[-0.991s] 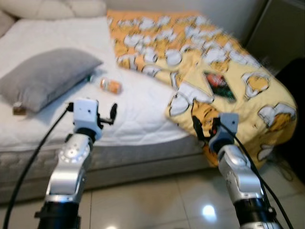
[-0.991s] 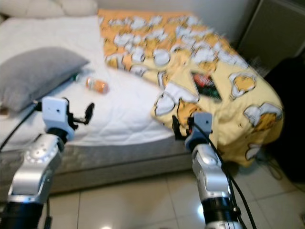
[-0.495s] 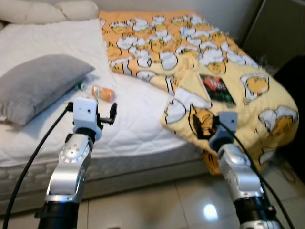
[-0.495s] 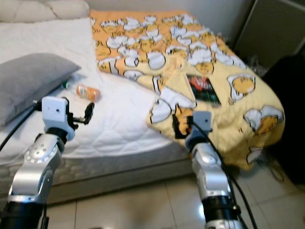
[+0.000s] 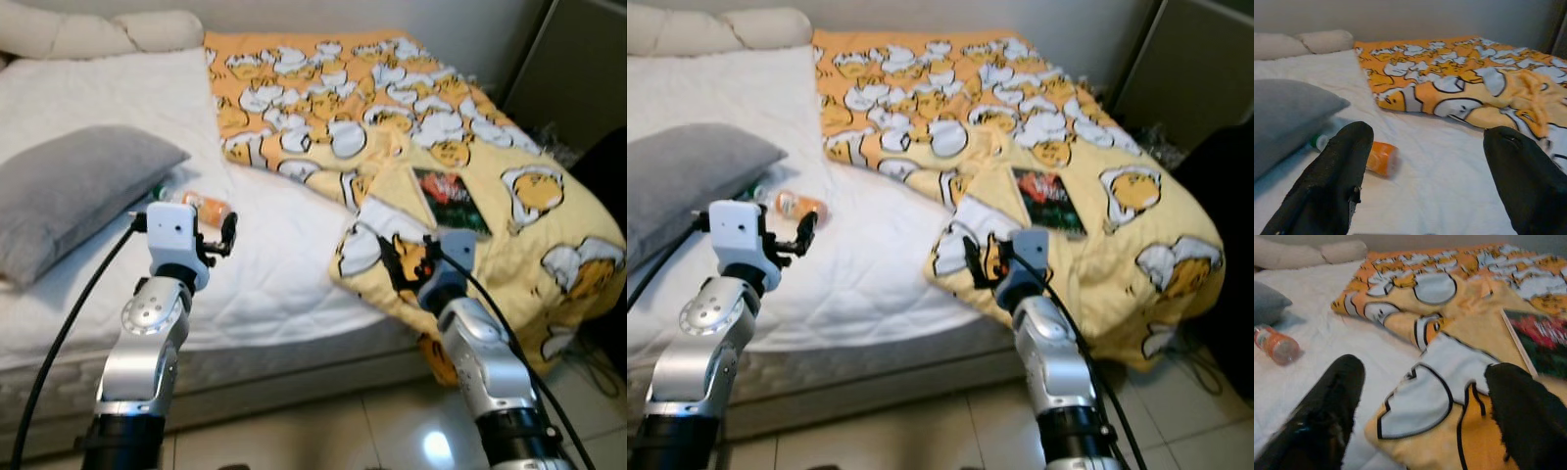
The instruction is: Clean up the room
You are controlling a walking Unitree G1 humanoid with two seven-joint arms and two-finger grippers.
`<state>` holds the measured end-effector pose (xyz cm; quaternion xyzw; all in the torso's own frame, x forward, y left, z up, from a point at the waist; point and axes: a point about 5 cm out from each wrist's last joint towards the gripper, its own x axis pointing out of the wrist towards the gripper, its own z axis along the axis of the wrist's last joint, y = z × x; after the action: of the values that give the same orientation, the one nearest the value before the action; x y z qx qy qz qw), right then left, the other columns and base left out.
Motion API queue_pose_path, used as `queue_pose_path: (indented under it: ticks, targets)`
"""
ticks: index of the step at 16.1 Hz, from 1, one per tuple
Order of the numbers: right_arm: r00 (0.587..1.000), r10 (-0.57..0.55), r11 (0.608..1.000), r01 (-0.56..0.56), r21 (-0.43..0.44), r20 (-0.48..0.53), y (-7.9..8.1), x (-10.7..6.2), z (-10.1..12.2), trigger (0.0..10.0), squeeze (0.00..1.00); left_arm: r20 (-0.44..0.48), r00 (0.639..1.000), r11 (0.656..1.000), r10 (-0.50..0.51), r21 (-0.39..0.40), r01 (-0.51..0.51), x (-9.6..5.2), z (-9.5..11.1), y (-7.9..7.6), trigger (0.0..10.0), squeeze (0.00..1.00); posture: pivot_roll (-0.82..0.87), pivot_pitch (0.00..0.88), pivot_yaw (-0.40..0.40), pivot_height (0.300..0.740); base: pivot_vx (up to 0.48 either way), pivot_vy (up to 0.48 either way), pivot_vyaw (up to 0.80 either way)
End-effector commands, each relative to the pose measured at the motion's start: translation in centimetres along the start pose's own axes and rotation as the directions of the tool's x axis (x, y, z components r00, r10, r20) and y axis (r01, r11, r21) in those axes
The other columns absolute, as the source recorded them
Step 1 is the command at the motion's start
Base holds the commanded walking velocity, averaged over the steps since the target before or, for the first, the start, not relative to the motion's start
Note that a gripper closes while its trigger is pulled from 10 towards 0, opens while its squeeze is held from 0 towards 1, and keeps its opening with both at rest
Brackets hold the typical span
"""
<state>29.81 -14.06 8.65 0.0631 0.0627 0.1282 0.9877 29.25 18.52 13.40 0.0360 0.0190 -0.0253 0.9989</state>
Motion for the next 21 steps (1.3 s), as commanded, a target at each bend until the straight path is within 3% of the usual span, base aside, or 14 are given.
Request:
queue_pose_path:
  ticks: [1, 10, 11, 12, 19, 21]
  targets:
    - [0.997, 0.067, 0.998, -0.067, -0.003, 0.029, 1.4, 0.4, 0.8, 0.0, 0.0, 0.002, 1.0, 1.0, 0.024, 0.007, -0.024, 0.0, 0.3, 0.8, 0.0, 0.0, -0.03, 0.0, -0.029, 0.74, 0.341, 0.0, 0.0]
    - [0.992, 0.128, 0.991, -0.127, -0.043, 0.023, 1.9, 0.4, 1.0, 0.0, 0.0, 0.004, 1.0, 1.0, 0.019, 0.005, -0.019, 0.0, 0.4, 0.8, 0.0, 0.0, -0.03, 0.0, -0.028, 0.74, 0.366, 0.0, 0.0]
    - [0.99, 0.144, 0.986, -0.144, -0.088, 0.002, 2.0, 0.4, 0.9, 4.2, 0.0, -0.001, 1.0, 0.999, 0.018, 0.043, -0.018, 0.0, 0.3, 0.7, 4.7, 0.0, -0.02, 0.0, -0.028, 0.74, 0.345, 0.0, 0.0]
    - [0.979, 0.201, 0.975, -0.202, -0.096, -0.019, 2.5, 0.4, 0.9, 10.0, 0.0, -0.003, 1.0, 0.998, 0.006, 0.066, -0.006, 0.0, 0.3, 0.6, 10.0, 0.0, -0.02, 0.0, -0.028, 0.74, 0.296, 0.0, 0.79]
    - [0.968, 0.246, 0.966, -0.249, -0.069, -0.043, 2.8, 0.1, 0.7, 10.0, 0.0, -0.006, 1.0, 0.999, -0.006, 0.05, 0.006, -0.1, 0.0, 0.4, 10.0, 0.0, -0.02, 0.0, -0.031, 0.74, 0.167, 0.0, 0.77]
    - [0.989, 0.14, 0.989, -0.139, 0.043, -0.042, 1.9, 0.3, 0.2, 10.0, 0.0, -0.004, 1.0, 0.998, -0.021, 0.053, 0.021, -0.1, 0.0, 0.3, 10.0, 0.0, -0.03, 0.0, -0.03, 0.74, 0.0, 0.0, 0.0]
